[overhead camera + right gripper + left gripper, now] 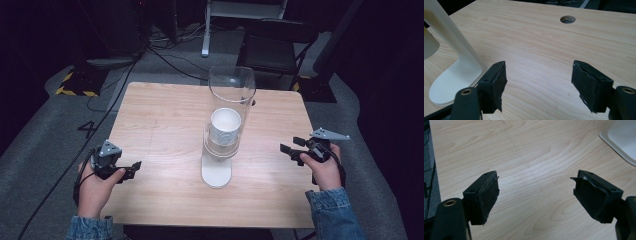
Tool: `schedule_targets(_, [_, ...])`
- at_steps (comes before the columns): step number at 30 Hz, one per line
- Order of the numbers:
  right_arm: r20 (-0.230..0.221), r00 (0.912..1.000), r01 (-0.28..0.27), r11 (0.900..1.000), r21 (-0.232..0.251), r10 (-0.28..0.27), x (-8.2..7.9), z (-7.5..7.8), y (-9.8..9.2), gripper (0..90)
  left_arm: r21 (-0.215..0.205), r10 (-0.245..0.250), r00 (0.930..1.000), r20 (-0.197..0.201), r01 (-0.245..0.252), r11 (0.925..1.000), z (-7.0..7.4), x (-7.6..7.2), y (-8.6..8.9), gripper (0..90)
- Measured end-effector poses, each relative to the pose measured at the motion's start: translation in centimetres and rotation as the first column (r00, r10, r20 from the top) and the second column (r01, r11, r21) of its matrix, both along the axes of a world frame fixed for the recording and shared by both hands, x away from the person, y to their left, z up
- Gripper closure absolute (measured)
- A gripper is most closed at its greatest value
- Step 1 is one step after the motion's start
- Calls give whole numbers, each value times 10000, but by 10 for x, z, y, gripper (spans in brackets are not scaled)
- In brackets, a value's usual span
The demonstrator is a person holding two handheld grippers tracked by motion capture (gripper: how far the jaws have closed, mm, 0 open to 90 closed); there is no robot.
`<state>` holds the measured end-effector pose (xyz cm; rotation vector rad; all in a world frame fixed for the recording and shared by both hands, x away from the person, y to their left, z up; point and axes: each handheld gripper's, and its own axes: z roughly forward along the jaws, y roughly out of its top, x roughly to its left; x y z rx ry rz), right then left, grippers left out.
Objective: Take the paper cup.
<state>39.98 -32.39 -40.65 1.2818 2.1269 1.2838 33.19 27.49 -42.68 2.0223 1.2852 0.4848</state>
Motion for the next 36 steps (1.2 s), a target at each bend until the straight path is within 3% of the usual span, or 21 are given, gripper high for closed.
schedule_targets(6, [206,9996,202,9997,156,-206,-3,-1,-1,289,3,-65,10000,46,65,10000,2,2,-3,199])
schedule_targets(13, [151,9998,147,9998,108,-149,-3,-2,2,287,43,-190,9998,6,190,9998,2,3,-3,198])
schedule_targets(29, [466,9961,-762,9970,167,754,-14,9,32,280,-40,-411,9991,-89,410,9991,1,3,-4,171])
schedule_targets(36, [540,9879,-1469,9888,275,1453,-18,14,53,278,24,-671,9976,-179,671,9977,1,2,-1,163])
